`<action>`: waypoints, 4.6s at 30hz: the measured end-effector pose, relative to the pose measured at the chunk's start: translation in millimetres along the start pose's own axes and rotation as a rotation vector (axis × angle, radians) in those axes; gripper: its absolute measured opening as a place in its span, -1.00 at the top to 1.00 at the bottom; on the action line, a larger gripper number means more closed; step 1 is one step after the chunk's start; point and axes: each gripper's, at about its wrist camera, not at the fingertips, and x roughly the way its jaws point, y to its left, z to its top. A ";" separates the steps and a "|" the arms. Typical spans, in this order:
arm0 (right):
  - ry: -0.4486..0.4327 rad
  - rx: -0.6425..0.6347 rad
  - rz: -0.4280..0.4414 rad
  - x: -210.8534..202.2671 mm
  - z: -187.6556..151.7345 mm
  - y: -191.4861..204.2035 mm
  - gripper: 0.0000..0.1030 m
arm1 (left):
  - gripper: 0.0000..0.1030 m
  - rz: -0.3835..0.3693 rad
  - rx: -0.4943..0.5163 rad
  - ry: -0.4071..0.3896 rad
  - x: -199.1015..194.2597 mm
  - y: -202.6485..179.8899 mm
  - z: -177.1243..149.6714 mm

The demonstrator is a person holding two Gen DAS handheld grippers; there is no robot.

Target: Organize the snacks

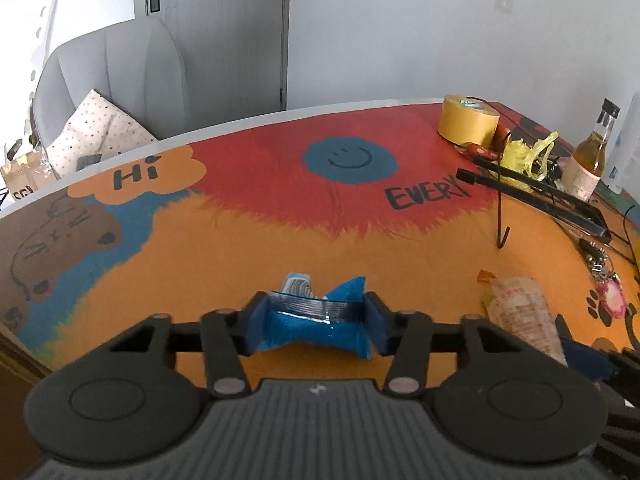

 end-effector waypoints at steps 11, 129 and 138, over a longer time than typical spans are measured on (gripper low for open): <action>-0.001 -0.018 0.008 -2.4 -3.3 7.4 0.36 | 0.36 -0.037 -0.027 -0.028 -36.4 16.9 -6.1; -0.204 -0.142 0.102 -145.7 -27.6 232.4 -0.65 | -0.91 -0.074 -0.189 -0.300 -279.7 247.2 -86.2; -0.216 -0.077 0.056 -172.4 -34.0 214.6 -1.00 | -0.93 -0.142 -0.110 -0.281 -296.3 237.3 -89.3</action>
